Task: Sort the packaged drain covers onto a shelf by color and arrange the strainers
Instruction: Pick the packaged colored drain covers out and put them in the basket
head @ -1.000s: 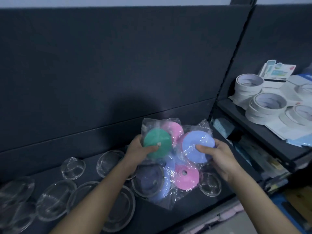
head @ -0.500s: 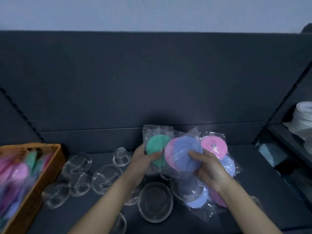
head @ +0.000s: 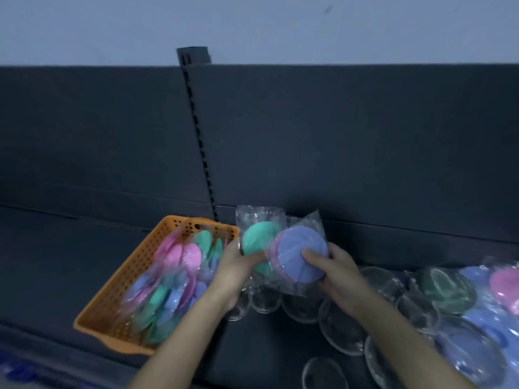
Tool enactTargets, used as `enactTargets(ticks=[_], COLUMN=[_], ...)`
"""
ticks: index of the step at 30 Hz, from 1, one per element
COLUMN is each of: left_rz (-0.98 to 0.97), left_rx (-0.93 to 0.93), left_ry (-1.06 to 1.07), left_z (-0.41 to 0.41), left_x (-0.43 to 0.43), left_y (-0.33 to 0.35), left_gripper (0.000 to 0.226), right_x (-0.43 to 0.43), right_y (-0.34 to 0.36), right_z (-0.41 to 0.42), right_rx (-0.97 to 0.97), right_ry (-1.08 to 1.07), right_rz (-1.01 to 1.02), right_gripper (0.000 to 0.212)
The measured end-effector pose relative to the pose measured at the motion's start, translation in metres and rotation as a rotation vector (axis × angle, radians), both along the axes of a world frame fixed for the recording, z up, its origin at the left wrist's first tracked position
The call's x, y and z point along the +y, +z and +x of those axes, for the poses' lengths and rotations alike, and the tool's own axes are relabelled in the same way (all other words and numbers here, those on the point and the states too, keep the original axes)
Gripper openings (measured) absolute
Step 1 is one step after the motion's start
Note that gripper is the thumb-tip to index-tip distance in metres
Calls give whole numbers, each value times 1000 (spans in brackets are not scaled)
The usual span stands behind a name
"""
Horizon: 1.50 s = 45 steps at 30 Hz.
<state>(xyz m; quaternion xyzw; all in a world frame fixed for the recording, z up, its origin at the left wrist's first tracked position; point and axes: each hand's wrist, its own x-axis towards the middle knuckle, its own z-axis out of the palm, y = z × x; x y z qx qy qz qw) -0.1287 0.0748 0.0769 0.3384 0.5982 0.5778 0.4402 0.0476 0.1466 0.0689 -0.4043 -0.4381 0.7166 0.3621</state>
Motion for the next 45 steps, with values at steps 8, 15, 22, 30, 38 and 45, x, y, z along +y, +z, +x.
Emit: enactTargets(ticks=[8,15,22,30,38,45], left_rz=[-5,-80,-363,68,-316,-301], left_rx=[245,406,510,1172,1130,1213], left_ry=[242,240,136,-67,-260,-193], left_z=[-108,-173,-208,-202,-206,-203], left_x=[-19,-22,-31,-36,-26,-22], left_y=[6,5,-29,-34,-66,-55], left_gripper=[47,41,70,54,64,63], right_x=[-10,-11,-21,-27,-11,-4], right_y=[8,3,-9,-27,-39,-31], right_z=[-109,-170,-197,-203,-211,-204], right_rx=[8,-162,-746,-1062,-1268,-1087], right_ry=[-11,0,175,311,456,487], right_rz=[63,306,724,1016,1119,1035], right_gripper=[50,44,80,61,64,65])
